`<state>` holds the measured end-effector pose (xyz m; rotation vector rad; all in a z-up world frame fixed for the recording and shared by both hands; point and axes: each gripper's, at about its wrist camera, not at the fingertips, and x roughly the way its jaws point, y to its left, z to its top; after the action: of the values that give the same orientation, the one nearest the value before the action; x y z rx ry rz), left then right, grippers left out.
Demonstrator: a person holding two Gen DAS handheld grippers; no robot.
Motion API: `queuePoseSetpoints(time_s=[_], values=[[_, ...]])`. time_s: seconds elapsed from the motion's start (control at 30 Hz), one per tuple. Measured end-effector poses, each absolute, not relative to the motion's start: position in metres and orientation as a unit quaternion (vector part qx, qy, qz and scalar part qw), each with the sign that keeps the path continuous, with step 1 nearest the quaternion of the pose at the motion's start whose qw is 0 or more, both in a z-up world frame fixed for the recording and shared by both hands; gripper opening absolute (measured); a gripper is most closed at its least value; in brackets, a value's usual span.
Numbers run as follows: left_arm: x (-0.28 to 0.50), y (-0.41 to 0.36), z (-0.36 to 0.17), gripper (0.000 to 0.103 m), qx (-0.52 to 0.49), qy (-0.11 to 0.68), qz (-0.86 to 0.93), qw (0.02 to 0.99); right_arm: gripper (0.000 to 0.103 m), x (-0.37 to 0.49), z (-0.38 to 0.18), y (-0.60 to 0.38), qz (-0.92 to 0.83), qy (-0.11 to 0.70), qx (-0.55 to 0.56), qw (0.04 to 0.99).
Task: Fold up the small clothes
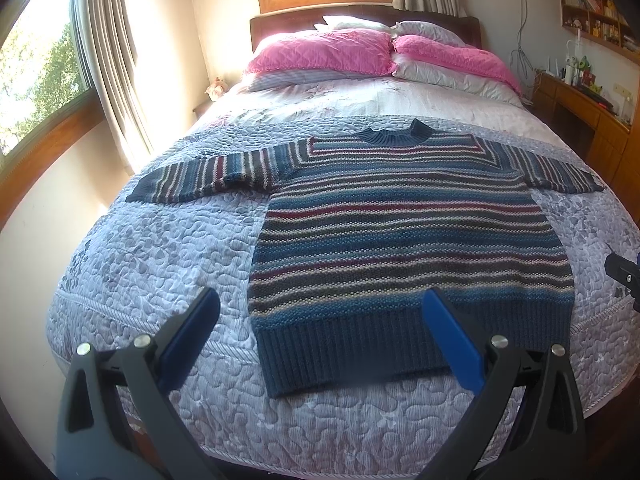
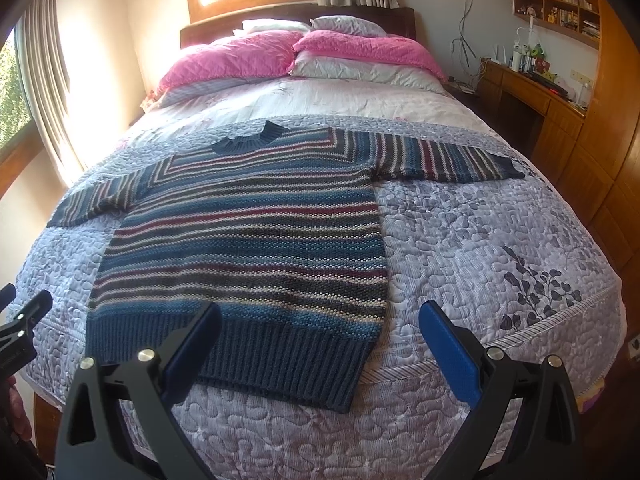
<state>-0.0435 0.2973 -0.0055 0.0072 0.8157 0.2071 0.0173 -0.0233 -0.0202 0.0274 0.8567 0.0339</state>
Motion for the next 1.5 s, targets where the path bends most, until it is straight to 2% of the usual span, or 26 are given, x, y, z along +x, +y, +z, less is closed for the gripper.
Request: queuePoseSetpoints(time_s=[0.7, 0.87, 1.03, 1.2, 1.5], values=[[-0.029, 0.295, -0.017, 0.100, 0.008, 0.410, 0.103, 0.906, 0.099, 0.031, -0.029, -0.031, 0.018, 0.420, 0.014, 0.907], [-0.007, 0.292, -0.028, 0.100, 0.008, 0.425, 0.107, 0.899, 0.099, 0.061, -0.040, -0.049, 0.041, 0.449, 0.063, 0.890], [0.041, 0.277, -0.038, 0.100, 0.010, 0.439, 0.099, 0.893, 0.099, 0.105, -0.048, -0.089, 0.064, 0.435, 0.091, 0.894], [0.109, 0.248, -0.040, 0.100, -0.017, 0.438, 0.080, 0.895, 0.099, 0.177, -0.070, -0.144, 0.077, 0.501, 0.101, 0.856], [0.244, 0.168, -0.047, 0.100, -0.031, 0.436, 0.062, 0.897, 0.099, 0.310, -0.087, -0.278, -0.006, 0.522, 0.080, 0.849]])
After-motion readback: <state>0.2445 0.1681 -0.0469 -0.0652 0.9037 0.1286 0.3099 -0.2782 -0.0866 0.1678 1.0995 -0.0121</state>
